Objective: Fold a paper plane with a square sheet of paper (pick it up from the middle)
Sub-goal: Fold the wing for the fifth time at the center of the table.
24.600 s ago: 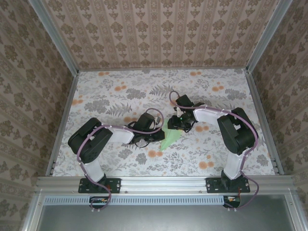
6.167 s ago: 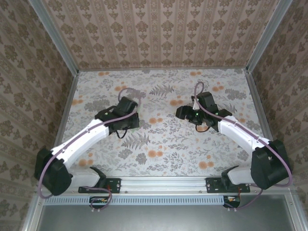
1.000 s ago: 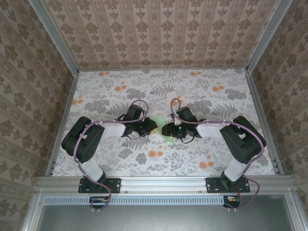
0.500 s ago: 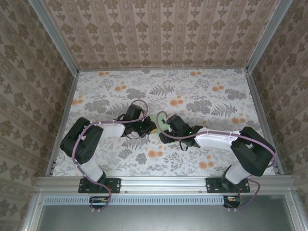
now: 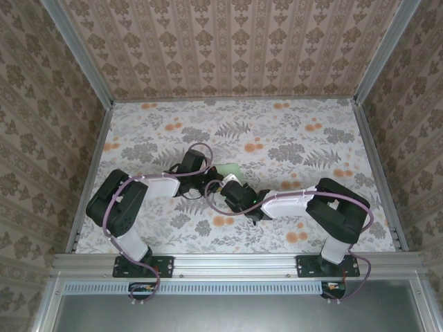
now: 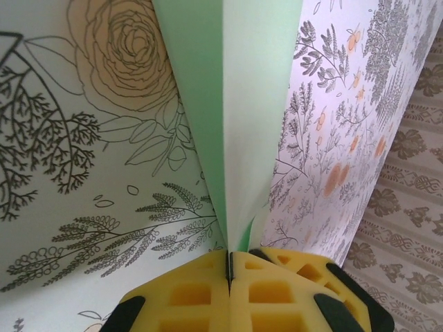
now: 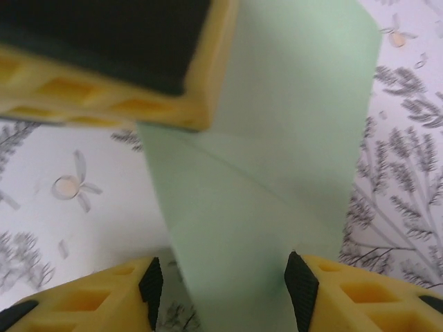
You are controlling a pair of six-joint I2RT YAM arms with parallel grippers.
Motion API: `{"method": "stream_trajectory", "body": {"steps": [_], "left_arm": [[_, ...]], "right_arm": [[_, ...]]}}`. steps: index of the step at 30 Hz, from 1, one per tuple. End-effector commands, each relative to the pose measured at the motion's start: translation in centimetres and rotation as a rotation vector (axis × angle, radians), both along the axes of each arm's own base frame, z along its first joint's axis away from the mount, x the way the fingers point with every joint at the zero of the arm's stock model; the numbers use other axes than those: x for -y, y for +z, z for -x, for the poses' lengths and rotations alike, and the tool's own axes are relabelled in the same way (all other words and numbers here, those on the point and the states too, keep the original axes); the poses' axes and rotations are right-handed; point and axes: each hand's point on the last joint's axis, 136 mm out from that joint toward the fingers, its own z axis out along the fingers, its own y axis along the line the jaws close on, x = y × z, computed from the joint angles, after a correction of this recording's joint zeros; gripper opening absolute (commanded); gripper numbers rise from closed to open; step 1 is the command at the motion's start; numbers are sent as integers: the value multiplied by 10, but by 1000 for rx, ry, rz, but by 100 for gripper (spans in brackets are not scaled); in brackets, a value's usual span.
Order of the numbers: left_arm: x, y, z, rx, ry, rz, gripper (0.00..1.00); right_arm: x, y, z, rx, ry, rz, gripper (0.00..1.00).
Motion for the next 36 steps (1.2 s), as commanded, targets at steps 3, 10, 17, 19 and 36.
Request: {"method": "stream_trajectory", "body": {"steps": [3, 10, 17, 19, 36], "left_arm": [[5, 17, 1, -2, -7, 24, 0], [4, 18, 1, -3, -2, 25, 1], [-9, 25, -2, 9, 20, 16, 15], [-18, 26, -4, 12, 37, 7, 22], [-73, 35, 10, 105, 112, -52, 42]], "right_arm": [[6, 5, -13, 79, -46, 53, 50], [5, -1, -13, 74, -40, 73, 38], [2, 2, -9, 63, -20, 47, 17], [-1, 5, -6, 50, -10, 21, 13], [-30, -5, 17, -337, 5, -398, 7]]}}
